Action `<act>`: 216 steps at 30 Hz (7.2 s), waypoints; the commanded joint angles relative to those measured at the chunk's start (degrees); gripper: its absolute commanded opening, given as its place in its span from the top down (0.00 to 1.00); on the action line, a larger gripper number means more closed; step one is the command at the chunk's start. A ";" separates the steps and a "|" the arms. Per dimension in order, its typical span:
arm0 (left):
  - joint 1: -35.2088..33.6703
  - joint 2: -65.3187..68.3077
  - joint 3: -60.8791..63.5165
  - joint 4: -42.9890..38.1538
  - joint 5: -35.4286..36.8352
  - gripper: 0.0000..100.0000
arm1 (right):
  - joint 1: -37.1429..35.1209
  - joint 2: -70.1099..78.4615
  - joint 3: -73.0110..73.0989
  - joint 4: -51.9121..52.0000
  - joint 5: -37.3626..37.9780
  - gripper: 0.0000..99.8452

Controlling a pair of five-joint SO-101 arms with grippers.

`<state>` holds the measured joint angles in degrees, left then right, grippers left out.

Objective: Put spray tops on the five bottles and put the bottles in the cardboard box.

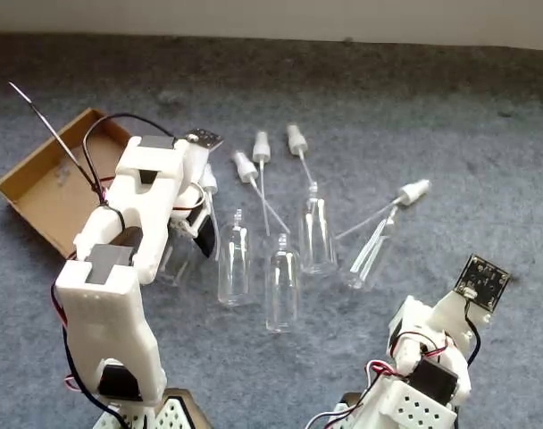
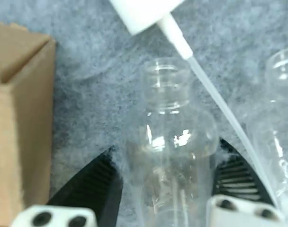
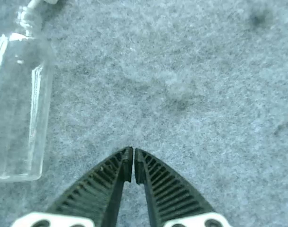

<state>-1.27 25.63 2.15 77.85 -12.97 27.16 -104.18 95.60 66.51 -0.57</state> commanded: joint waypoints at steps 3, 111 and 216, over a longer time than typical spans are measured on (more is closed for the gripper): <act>0.92 -5.23 -1.36 -0.62 0.70 0.79 | 0.40 -0.40 7.52 -0.92 -0.18 0.99; 7.25 -130.07 94.99 -53.45 10.64 0.80 | 0.75 -0.48 7.25 -4.70 -0.09 0.99; 7.16 -130.15 94.99 -47.74 10.64 0.80 | -17.36 59.30 -64.57 1.89 14.24 0.99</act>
<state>5.14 -104.04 96.04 30.02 -2.77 11.60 -48.35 36.44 68.09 14.55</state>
